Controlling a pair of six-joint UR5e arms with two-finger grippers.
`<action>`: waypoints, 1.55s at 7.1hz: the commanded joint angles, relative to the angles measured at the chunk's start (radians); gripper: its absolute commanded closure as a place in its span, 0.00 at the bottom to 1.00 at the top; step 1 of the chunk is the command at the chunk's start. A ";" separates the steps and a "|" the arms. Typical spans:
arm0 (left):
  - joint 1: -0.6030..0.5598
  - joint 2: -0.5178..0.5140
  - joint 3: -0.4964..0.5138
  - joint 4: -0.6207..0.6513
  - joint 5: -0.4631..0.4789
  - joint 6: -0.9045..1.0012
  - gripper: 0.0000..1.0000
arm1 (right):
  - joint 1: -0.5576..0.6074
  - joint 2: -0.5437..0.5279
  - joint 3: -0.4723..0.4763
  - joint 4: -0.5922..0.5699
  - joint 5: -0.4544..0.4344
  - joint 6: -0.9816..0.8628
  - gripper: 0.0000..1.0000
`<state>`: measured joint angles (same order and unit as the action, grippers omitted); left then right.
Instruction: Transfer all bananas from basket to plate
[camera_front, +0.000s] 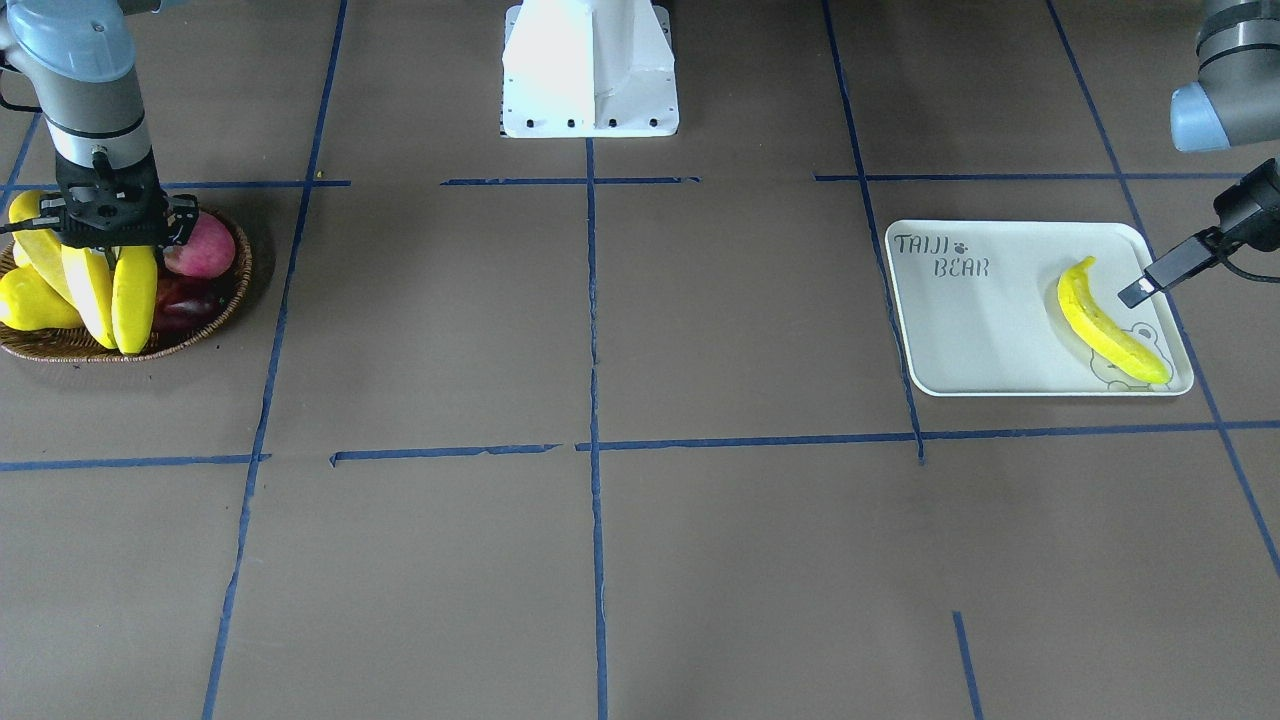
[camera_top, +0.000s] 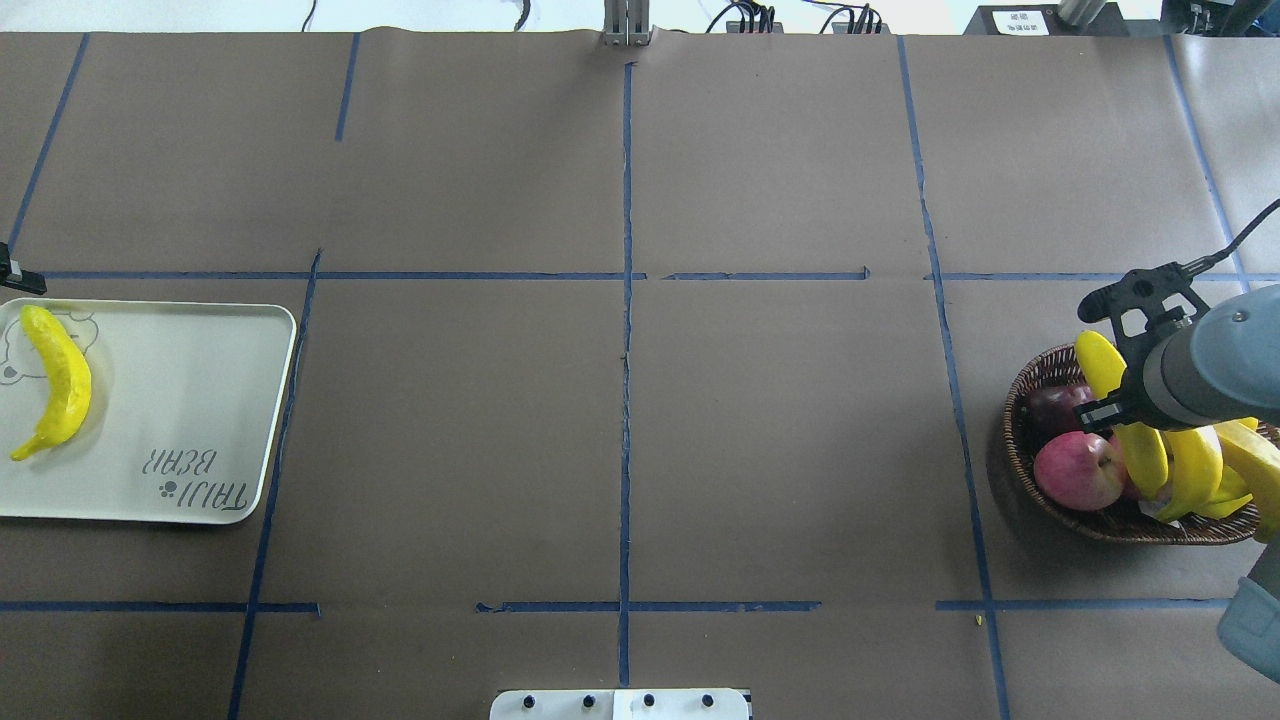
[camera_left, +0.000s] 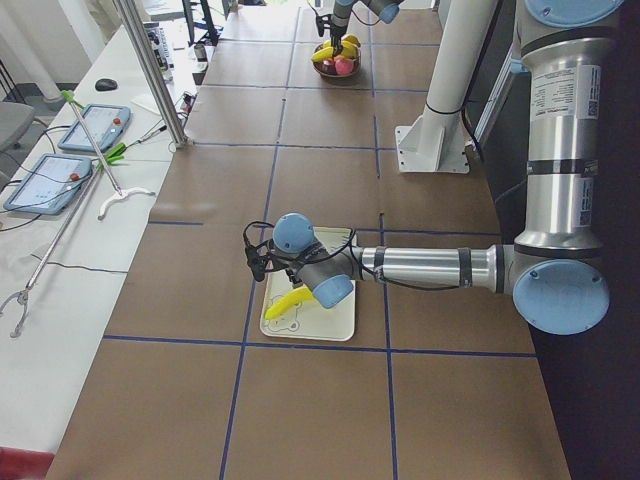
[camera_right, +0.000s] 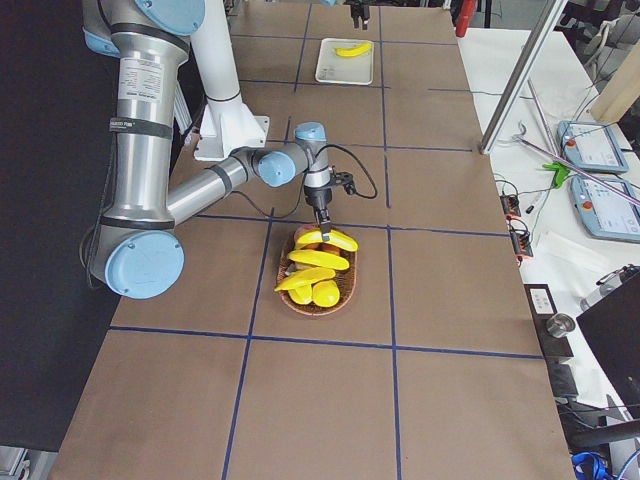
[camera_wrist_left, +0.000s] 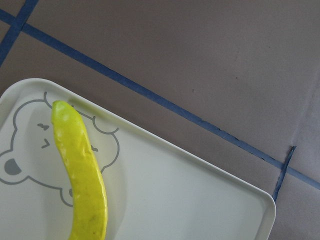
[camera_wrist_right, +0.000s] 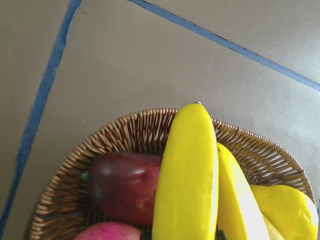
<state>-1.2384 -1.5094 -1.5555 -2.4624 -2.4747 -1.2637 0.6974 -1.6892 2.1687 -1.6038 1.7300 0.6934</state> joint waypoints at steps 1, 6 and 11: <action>-0.001 0.000 0.002 -0.033 -0.003 0.000 0.00 | 0.066 0.016 0.115 -0.089 0.092 -0.002 0.92; 0.080 -0.113 -0.014 -0.174 -0.003 -0.015 0.00 | 0.131 0.184 0.108 0.134 0.339 0.275 0.92; 0.279 -0.283 -0.124 -0.168 0.086 -0.496 0.00 | 0.031 0.222 -0.237 1.083 0.330 0.794 0.95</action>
<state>-0.9932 -1.7362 -1.6624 -2.6336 -2.4006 -1.6379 0.7632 -1.4934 1.9958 -0.6775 2.0707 1.4068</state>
